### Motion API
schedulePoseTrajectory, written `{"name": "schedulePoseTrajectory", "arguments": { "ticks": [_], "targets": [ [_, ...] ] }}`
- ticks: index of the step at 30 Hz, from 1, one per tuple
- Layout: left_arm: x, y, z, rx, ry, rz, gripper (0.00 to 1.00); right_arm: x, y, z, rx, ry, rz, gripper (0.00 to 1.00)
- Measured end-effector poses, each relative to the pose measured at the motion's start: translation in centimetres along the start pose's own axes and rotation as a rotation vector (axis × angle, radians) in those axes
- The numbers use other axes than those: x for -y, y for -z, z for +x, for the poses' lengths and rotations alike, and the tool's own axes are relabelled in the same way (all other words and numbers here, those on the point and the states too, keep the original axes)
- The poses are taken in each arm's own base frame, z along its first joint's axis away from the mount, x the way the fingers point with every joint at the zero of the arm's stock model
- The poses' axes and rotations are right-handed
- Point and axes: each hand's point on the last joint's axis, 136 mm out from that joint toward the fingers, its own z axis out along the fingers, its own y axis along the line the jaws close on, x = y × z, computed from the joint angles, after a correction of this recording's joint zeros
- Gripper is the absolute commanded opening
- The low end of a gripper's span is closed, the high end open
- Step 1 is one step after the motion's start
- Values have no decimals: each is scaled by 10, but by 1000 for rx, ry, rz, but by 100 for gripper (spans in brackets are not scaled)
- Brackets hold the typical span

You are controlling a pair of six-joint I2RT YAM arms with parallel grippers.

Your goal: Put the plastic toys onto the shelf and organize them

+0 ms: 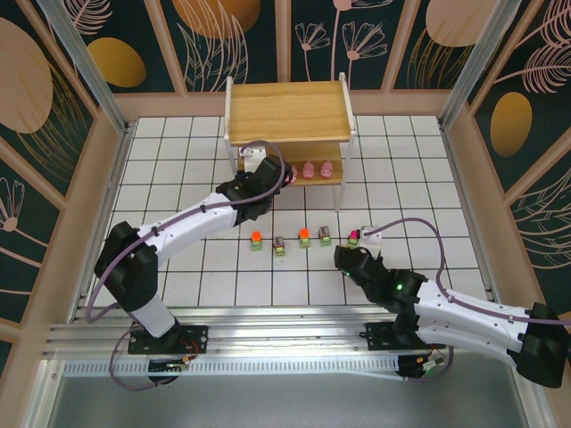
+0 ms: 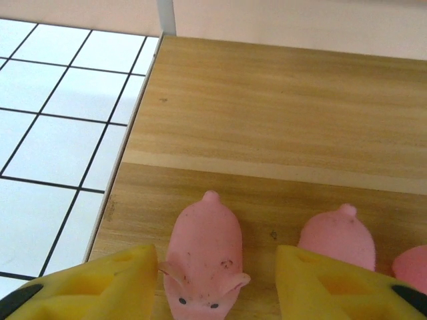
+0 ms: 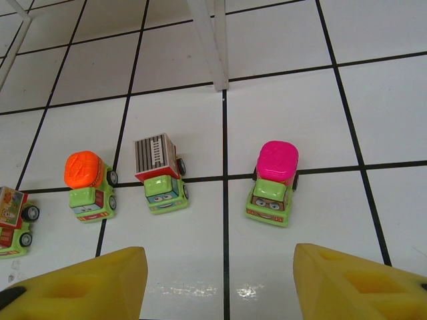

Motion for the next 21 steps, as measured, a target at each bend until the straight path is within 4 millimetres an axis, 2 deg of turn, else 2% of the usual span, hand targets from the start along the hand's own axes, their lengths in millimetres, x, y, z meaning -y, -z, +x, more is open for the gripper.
{"name": "schedulePoseTrajectory", "arguments": {
  "ticks": [13,21],
  "targets": [
    [16,20,4,9,-40,43,51,0,0,0,0,0,1,65],
    [23,58,-18,88,-14,122,51,1,0,0,2,-7,4,67]
  ]
}}
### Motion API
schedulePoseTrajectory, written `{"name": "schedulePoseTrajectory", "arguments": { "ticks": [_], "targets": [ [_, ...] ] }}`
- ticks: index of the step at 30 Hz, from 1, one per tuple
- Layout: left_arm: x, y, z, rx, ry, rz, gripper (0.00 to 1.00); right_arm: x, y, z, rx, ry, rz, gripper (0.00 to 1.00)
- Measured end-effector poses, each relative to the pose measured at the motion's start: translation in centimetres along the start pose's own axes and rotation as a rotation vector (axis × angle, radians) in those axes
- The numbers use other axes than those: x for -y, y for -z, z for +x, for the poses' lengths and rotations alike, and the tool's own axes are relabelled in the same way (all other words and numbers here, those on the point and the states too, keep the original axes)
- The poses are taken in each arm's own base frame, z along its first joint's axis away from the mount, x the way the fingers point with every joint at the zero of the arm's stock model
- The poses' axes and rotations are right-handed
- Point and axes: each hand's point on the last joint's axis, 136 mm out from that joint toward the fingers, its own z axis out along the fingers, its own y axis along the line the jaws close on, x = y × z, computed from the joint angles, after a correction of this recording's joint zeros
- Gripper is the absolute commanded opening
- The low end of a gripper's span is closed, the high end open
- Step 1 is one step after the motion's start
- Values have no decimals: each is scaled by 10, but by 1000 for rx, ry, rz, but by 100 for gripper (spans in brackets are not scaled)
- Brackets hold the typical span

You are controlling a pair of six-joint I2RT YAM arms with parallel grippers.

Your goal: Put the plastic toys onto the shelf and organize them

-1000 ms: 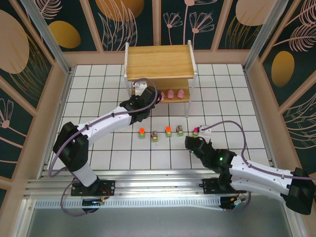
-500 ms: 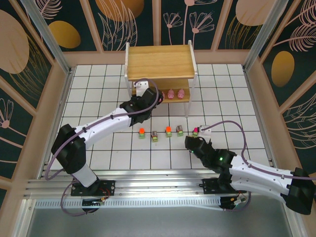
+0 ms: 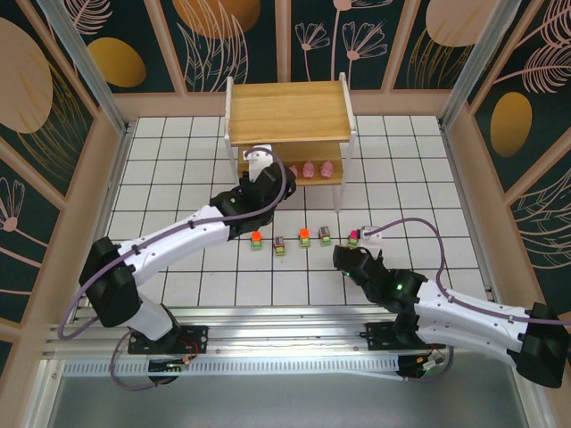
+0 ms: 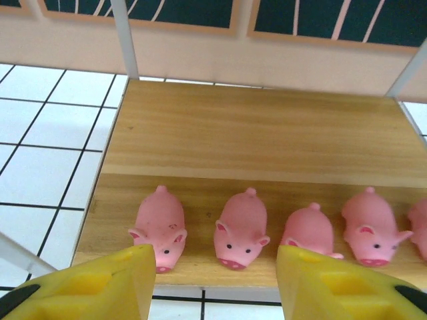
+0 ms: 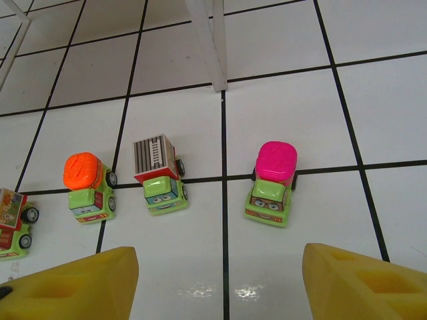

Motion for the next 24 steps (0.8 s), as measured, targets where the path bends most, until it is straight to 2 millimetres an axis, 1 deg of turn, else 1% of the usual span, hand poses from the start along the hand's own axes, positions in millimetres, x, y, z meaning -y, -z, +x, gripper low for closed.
{"name": "schedulePoseTrajectory", "arguments": {
  "ticks": [2,4,6,11,13,17,19,21,24],
  "targets": [
    [1,3,2,3,-12,12,52,2,-1,-1,1,-5,6,68],
    [3,5,9,-1,-33,22,52,5,-2,-2,3,-15,18,68],
    [3,5,23,-8,-62,37,53,10,-4,-5,4,-32,37,68],
    [8,9,65,-55,-155,108,55,25,-10,-9,-3,-76,85,68],
    [11,10,74,-65,-183,132,55,27,-12,-8,-11,-79,94,69],
    [18,10,83,-62,-209,181,56,30,-17,-1,-43,-62,116,69],
    [19,9,92,-67,-218,204,58,32,-19,1,-62,-54,136,69],
    [19,7,102,-82,-238,224,60,32,-21,0,-76,-56,148,69],
    [23,4,113,-93,-260,254,60,30,-23,-6,-86,-72,153,69]
  ]
}}
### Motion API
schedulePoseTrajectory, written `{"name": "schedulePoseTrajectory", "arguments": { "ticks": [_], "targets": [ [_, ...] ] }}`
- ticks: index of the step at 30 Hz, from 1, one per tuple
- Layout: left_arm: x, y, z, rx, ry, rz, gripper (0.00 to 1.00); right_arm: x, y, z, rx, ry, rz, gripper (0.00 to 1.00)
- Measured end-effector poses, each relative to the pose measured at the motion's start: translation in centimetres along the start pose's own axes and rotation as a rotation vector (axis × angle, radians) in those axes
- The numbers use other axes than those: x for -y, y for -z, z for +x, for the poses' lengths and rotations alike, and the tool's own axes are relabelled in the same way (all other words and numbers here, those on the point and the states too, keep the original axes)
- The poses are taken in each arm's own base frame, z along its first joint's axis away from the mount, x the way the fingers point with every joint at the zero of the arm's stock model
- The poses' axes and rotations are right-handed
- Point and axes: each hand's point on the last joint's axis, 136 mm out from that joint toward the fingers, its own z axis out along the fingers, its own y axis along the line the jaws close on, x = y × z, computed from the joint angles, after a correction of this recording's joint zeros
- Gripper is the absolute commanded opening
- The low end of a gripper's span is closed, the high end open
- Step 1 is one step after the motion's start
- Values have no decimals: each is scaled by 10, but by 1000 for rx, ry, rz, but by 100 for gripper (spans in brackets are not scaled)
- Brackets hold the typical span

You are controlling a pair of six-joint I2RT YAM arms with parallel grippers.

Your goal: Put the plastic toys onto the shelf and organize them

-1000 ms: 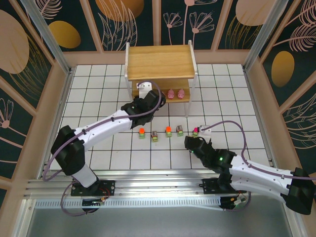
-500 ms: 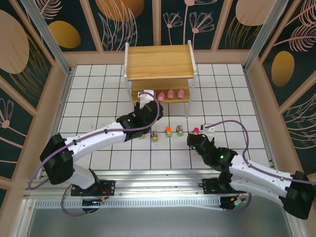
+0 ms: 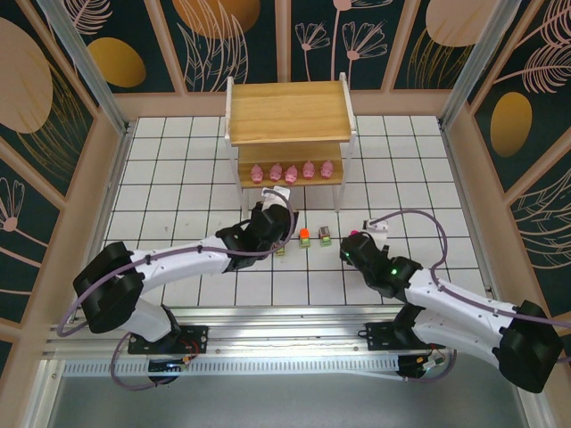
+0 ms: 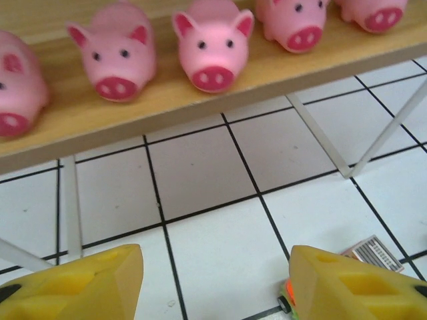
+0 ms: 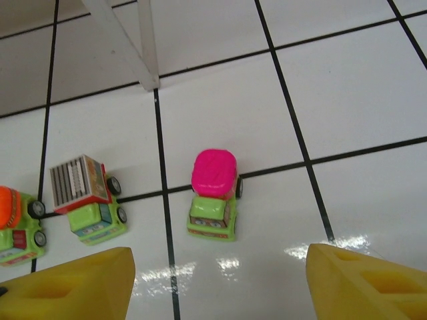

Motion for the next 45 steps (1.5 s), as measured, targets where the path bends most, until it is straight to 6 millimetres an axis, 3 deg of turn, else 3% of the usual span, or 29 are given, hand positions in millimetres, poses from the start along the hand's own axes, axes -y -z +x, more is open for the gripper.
{"name": "schedulePoseTrajectory", "arguments": {
  "ticks": [8,17,33,45],
  "targets": [
    [9,-10,18,12,-30,57,60,-2,-11,-9,-63,-28,16,68],
    [2,-13,39,12,-40,58,60,-8,-25,-6,-149,9,40,57],
    [2,-12,34,35,-22,58,65,-1,-48,13,-250,38,88,58],
    [-11,-17,31,37,-2,24,65,-2,-61,17,-273,37,83,55]
  ]
}}
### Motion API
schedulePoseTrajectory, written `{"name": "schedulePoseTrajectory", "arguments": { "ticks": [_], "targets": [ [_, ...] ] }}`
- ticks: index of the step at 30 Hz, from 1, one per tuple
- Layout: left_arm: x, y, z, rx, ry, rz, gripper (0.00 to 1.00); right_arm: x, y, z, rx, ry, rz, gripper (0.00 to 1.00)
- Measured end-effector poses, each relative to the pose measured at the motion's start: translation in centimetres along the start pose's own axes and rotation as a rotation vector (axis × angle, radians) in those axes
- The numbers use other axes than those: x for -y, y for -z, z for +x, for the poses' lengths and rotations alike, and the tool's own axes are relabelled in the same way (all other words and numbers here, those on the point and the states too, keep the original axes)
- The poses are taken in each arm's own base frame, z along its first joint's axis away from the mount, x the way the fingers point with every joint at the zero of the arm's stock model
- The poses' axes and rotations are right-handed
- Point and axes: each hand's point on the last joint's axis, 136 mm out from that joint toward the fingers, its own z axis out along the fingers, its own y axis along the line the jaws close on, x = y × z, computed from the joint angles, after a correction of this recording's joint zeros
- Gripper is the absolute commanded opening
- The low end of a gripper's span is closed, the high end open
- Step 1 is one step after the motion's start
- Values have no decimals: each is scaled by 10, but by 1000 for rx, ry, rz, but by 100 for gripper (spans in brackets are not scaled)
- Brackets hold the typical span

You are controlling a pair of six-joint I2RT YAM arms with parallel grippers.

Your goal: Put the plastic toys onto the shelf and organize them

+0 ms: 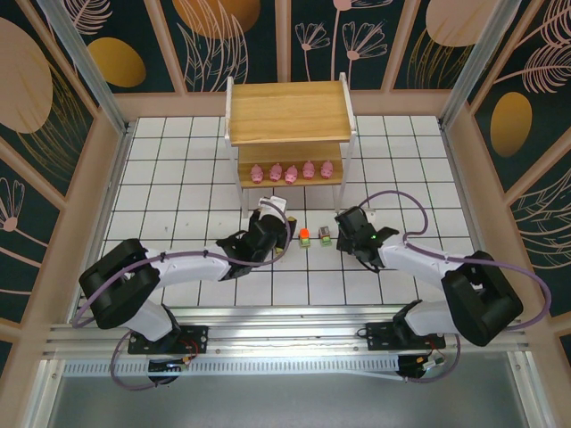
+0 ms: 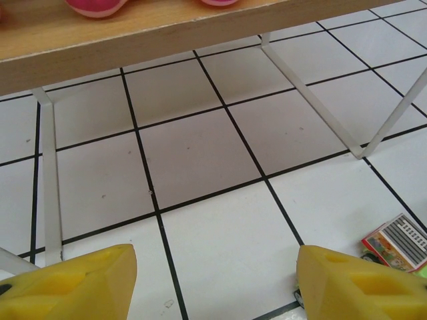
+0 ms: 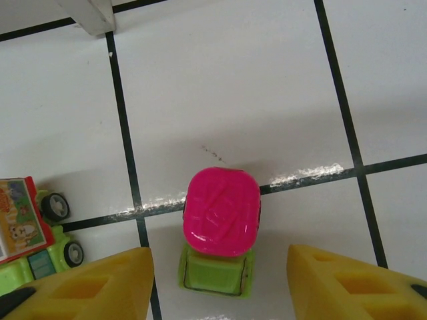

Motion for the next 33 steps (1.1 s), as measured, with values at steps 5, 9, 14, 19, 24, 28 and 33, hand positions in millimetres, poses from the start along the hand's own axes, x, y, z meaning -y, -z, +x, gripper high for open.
{"name": "schedulePoseTrajectory", "arguments": {
  "ticks": [5,9,14,19,24,28,33],
  "targets": [
    [-5,-2,-1,0,12,-11,65,0,-5,0,-6,3,3,52],
    [-9,-3,-1,-2,22,-19,65,-1,-8,1,-12,2,1,51],
    [-12,-4,0,-5,31,-26,65,-2,-13,3,-20,1,-2,49],
    [-14,-5,0,-6,32,-28,65,-3,-15,4,-24,1,-2,43],
    [-13,-4,-1,-3,38,-24,65,-4,-15,3,-21,0,-5,38],
    [-12,-3,-1,-4,39,-15,65,-4,-15,3,-21,0,-6,36],
    [-13,-4,-1,-5,40,-16,65,-4,-15,3,-21,0,-5,37]
  ]
}}
